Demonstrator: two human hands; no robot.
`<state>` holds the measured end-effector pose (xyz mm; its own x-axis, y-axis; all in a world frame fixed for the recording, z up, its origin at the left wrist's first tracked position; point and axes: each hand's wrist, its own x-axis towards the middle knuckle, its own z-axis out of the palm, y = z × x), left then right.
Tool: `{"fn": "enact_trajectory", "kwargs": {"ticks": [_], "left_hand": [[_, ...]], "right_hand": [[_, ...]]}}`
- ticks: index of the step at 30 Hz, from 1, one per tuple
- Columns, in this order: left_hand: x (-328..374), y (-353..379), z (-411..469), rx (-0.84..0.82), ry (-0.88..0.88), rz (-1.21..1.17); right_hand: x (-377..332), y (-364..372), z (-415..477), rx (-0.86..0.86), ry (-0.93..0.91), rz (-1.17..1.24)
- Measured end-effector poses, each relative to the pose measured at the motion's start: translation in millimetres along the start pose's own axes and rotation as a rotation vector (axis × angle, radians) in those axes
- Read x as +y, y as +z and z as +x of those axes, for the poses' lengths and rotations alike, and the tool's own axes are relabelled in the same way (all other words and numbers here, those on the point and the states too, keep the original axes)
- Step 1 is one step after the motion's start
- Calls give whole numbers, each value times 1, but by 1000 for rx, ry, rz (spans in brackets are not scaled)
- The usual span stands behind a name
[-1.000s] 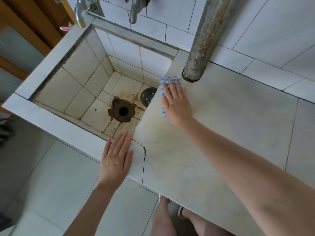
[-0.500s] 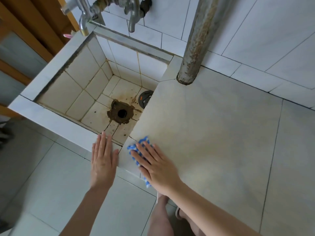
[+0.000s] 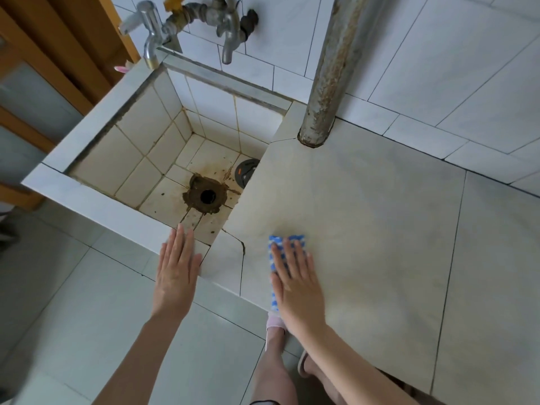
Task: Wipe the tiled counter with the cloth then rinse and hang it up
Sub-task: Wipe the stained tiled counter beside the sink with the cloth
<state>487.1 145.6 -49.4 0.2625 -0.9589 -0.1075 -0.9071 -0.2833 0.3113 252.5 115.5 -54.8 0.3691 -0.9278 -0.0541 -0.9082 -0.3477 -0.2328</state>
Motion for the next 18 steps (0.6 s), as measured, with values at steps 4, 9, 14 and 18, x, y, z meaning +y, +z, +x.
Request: {"fn": "enact_trajectory", "kwargs": {"ticks": [4, 9, 14, 18], "left_hand": [[-3, 0, 1, 2, 5, -47], [-10, 0, 1, -12, 37, 20], [-4, 0, 1, 15, 20, -17], [3, 3, 1, 39, -16, -40]], "right_hand": [[-40, 12, 19, -43, -261, 47], [-59, 15, 35, -113, -517, -3], [-29, 11, 26, -69, -565, -48], [10, 4, 16, -8, -441, -79]]}}
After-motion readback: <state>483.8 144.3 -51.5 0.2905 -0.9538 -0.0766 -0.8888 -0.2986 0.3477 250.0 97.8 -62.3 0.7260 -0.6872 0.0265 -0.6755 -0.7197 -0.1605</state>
